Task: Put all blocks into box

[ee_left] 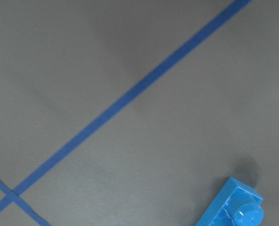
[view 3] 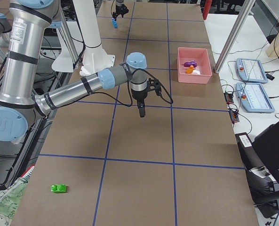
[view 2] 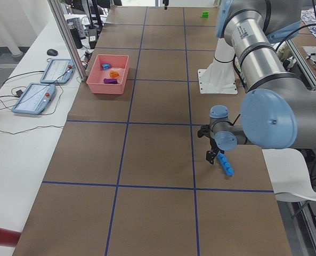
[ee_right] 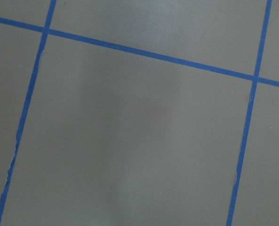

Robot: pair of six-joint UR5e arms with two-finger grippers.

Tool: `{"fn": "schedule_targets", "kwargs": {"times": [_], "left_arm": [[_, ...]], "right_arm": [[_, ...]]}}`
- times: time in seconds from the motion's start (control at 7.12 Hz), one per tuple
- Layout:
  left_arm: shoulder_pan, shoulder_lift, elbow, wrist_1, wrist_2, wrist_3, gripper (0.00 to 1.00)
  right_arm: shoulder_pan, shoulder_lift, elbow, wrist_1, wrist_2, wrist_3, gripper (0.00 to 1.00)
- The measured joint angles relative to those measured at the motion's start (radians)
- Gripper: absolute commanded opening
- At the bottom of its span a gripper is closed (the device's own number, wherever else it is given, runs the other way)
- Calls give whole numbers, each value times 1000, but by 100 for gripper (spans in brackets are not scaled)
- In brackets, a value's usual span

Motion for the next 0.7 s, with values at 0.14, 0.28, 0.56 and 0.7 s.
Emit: {"fn": "schedule_targets", "kwargs": {"times": [0.14,0.28,0.56,0.7], "left_arm": [[44,0,1,9,19,-22,99],[87,-1,2,21,36,-50,98],[179,-5,6,33,52,-125,69],[206,-9,8,35,53,-147,61]], "right_arm": [[0,-1,-3,0,0,-1,100],[1,-2,-6,0,0,-1,100],[1,-2,-8,0,0,-1,100],[1,-2,-9,0,0,-1,100]]}}
